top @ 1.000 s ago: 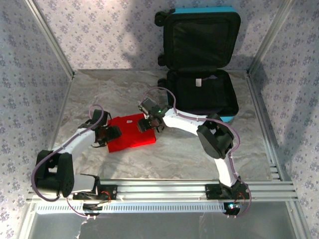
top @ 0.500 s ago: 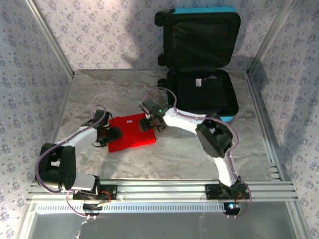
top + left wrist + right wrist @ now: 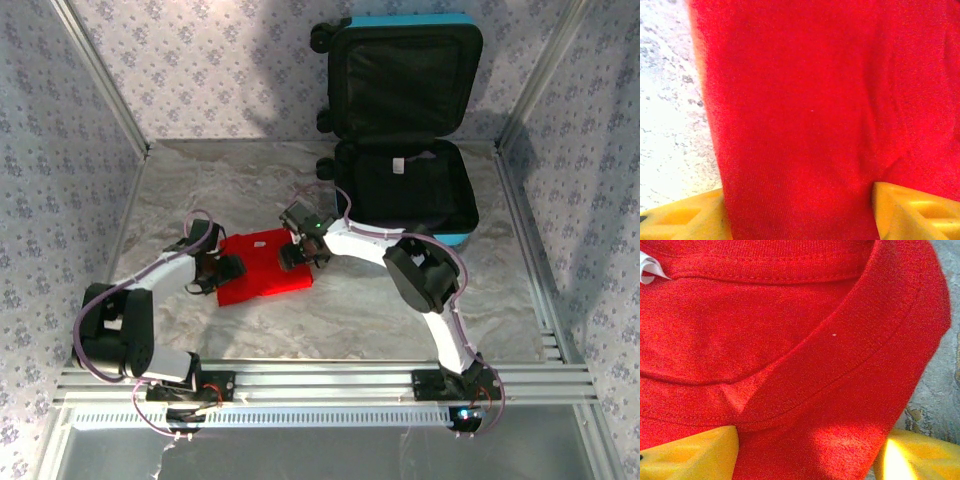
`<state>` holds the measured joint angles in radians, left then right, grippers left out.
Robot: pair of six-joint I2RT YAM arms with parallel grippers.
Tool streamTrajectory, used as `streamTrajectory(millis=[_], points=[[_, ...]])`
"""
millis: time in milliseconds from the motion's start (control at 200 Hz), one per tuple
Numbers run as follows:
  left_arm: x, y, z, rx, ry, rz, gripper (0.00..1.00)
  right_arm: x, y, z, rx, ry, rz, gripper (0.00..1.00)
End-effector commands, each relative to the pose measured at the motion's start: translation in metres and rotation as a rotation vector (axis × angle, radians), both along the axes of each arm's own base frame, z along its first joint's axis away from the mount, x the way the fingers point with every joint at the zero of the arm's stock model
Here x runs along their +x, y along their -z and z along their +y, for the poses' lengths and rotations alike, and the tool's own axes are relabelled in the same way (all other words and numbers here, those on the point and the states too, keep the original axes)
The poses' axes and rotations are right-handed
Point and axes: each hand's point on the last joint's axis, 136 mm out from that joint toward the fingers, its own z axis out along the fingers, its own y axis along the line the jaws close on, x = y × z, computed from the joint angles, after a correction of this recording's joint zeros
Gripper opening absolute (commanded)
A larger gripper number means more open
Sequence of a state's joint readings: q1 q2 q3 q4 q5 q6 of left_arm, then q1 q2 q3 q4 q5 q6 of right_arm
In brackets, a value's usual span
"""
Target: Pack the luggage
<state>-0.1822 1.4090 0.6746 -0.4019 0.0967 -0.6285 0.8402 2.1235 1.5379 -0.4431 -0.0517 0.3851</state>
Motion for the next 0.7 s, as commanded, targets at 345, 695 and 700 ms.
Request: streamTrajectory(millis=[345,695,700], points=[[0.014,-0.003,-0.028,-0.129,0.062,-0.049,0.56,-0.031,-0.006,0.057,0.211,-0.142,0.105,0.63],[0.017,-0.011,-0.036,-0.153,0.079,-0.075,0.15,-0.027,-0.009,0.053,0.240,-0.143,0.117,0.21],[0.018,-0.012,-0.036,-0.153,0.079,-0.077,0.15,-0.027,-0.009,0.053,0.241,-0.145,0.117,0.20]])
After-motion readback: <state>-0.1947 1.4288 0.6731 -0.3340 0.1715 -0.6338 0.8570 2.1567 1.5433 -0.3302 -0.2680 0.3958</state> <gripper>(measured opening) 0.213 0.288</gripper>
